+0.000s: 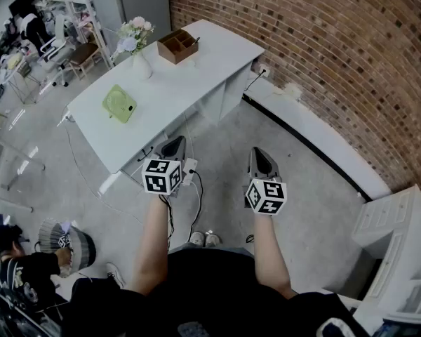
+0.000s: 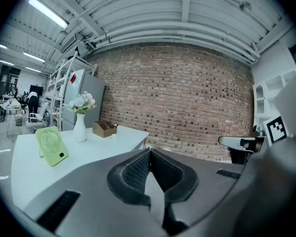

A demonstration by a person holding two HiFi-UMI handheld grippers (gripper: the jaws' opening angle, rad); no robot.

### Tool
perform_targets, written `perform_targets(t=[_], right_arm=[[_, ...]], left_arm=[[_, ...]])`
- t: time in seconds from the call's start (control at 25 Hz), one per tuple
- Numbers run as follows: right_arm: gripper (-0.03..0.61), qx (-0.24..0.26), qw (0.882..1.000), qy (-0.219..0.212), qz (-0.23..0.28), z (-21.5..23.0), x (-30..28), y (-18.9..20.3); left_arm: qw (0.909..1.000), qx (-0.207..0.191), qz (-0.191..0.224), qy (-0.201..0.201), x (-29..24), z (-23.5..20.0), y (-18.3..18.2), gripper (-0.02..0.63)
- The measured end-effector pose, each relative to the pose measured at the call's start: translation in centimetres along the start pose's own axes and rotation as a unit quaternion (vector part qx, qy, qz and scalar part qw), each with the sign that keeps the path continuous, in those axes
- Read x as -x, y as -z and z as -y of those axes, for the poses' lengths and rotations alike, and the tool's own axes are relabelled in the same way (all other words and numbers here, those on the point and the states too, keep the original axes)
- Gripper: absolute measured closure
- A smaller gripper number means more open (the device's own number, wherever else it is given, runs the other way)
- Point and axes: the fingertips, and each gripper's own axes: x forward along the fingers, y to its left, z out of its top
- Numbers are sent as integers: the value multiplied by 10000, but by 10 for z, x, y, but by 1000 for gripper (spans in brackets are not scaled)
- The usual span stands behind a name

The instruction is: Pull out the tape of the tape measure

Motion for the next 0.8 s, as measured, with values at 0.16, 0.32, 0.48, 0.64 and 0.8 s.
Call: perform_targets(t=[0.16,0.32,0.48,0.64,0.8], right_arm=[[578,-32,10000,7,-5,2,1,-1],[578,-69,10000,-6,-9,1,4,0],[578,-127,9999,20,-14,1,4,3],[577,-188,9998,71,17,1,2,4],[577,-259,9996,102,88,-3,-7,0]], left_arm=[[10000,-37,-32,21,0,4,-1,592],[10000,-41,-65,14,3,6,2,592],[9999,-49,-108,39,2,5,6,592],[9999,-54,-145,66,1,2,10,591],[9999,-31,-124,86,-3,-8,5,592]])
